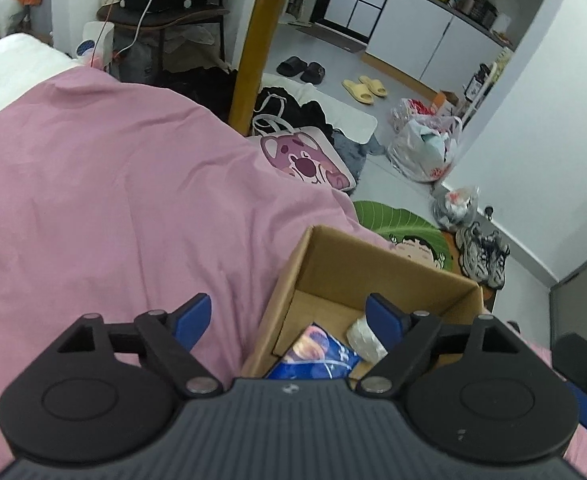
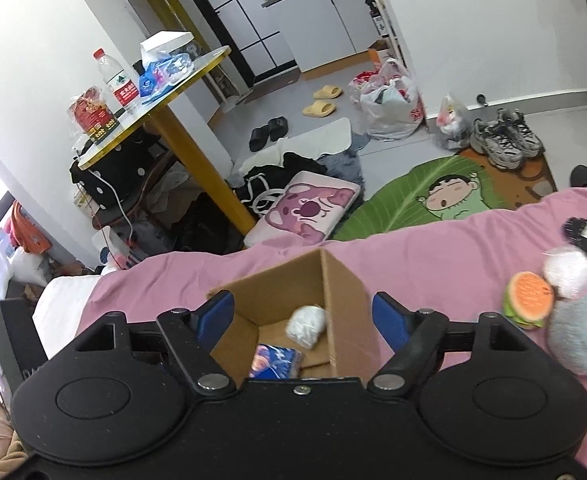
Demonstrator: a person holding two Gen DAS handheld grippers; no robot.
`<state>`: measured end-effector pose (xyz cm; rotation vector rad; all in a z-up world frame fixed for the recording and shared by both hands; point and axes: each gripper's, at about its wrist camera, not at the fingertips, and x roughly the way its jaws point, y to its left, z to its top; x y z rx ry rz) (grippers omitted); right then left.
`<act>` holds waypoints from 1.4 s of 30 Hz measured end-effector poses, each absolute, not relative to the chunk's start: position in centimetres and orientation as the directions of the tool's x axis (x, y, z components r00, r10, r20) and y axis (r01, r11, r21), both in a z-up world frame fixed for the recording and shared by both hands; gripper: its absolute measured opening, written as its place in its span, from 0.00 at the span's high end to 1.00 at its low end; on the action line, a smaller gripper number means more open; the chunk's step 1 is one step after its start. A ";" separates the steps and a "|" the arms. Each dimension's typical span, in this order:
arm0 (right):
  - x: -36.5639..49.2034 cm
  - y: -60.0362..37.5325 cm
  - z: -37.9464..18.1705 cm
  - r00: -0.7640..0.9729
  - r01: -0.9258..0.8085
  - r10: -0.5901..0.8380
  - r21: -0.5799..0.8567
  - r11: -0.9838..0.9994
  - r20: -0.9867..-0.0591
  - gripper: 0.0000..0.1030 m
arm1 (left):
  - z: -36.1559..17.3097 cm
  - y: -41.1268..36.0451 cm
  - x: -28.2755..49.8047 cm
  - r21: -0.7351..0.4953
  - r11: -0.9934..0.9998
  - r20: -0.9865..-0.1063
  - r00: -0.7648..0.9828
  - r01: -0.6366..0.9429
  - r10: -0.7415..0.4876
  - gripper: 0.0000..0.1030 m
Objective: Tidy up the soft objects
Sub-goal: 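Open both tools to drop the tissue pack and white ball into the box, then withdraw both tools from the box toward the grey fluffy plush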
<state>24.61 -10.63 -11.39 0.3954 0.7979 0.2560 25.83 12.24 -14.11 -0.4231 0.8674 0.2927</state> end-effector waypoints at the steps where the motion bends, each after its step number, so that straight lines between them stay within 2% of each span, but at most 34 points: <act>1: 24.4 -11.0 -11.4 0.672 -0.070 0.362 0.431 0.899 -0.646 0.25 | -14.0 12.1 25.7 -0.238 0.879 -0.784 0.616 -0.412 0.076 0.19; 4: 23.6 -12.2 -11.1 0.675 -0.062 0.333 0.399 0.915 -0.659 0.25 | -13.7 11.3 25.4 -0.238 0.890 -0.779 0.624 -0.389 0.064 0.14; 8: 22.4 -13.5 -10.3 0.697 -0.074 0.327 0.389 0.918 -0.638 0.15 | -12.9 9.6 24.8 -0.182 0.918 -0.764 0.639 -0.353 0.094 0.09; 14: 21.2 -15.8 -9.6 0.719 -0.075 0.332 0.407 0.910 -0.611 0.06 | -11.7 7.5 23.8 -0.170 0.939 -0.752 0.655 -0.299 0.072 0.00; 21: 19.6 -18.5 -8.9 0.748 -0.073 0.335 0.431 0.900 -0.573 0.01 | -9.5 5.9 22.0 -0.154 0.951 -0.720 0.689 -0.270 0.079 0.00; 31: 17.2 -23.3 -7.3 0.780 -0.099 0.354 0.457 0.884 -0.516 0.00 | -7.5 2.6 20.0 -0.137 0.962 -0.705 0.706 -0.236 0.073 0.00; 42: 15.5 -27.7 -7.7 0.798 -0.085 0.342 0.470 0.879 -0.496 0.00 | -5.8 -1.0 17.9 -0.115 0.975 -0.665 0.744 -0.191 0.068 0.00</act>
